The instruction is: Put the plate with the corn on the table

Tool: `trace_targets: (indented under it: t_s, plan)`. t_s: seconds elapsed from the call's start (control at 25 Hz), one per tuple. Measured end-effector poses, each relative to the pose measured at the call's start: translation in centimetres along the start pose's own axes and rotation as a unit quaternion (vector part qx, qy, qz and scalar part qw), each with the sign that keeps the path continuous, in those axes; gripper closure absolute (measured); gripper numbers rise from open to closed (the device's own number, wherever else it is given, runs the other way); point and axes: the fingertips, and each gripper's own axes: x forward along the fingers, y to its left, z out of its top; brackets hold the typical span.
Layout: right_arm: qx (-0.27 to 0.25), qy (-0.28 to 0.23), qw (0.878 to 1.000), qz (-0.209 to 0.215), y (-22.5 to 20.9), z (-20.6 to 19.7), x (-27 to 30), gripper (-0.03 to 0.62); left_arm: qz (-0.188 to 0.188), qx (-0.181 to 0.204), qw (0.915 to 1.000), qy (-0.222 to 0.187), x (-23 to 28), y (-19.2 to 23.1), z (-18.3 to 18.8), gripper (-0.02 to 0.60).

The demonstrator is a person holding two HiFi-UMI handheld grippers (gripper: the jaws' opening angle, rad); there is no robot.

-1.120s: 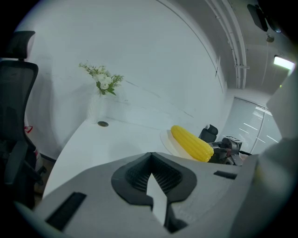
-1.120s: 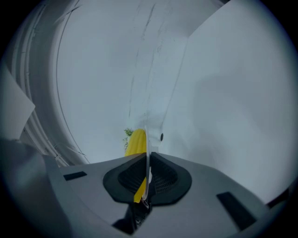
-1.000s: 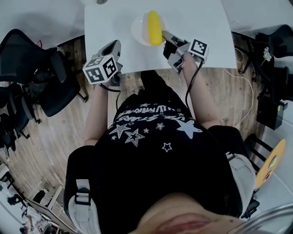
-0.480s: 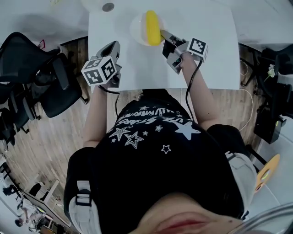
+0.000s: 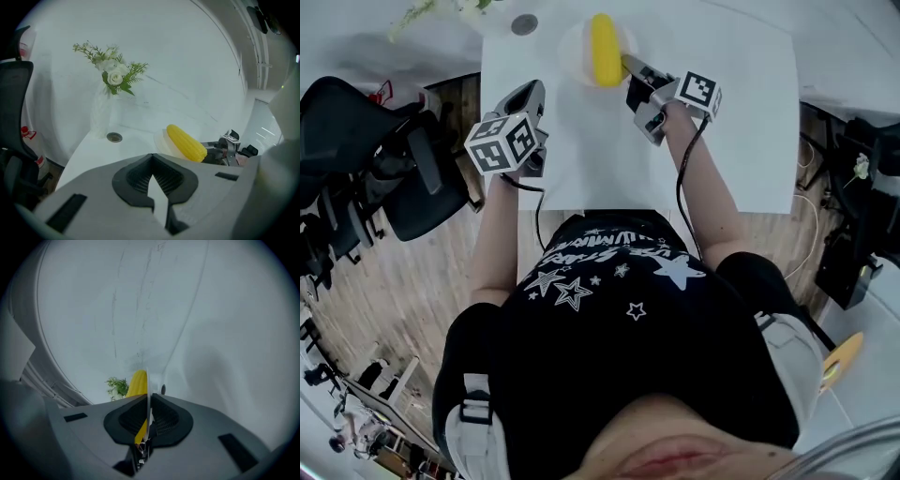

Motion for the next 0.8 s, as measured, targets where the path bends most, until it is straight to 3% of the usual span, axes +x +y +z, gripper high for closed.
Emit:
trace_targets:
  t_s: [0.8]
  plan:
    - [0.019, -0.001, 0.999, -0.034, -5.3, 3.8, 9.6, 0.571, 0.023, -0.016, 0.9994, 0.022, 7.0, 5.6, 1.3, 0.577]
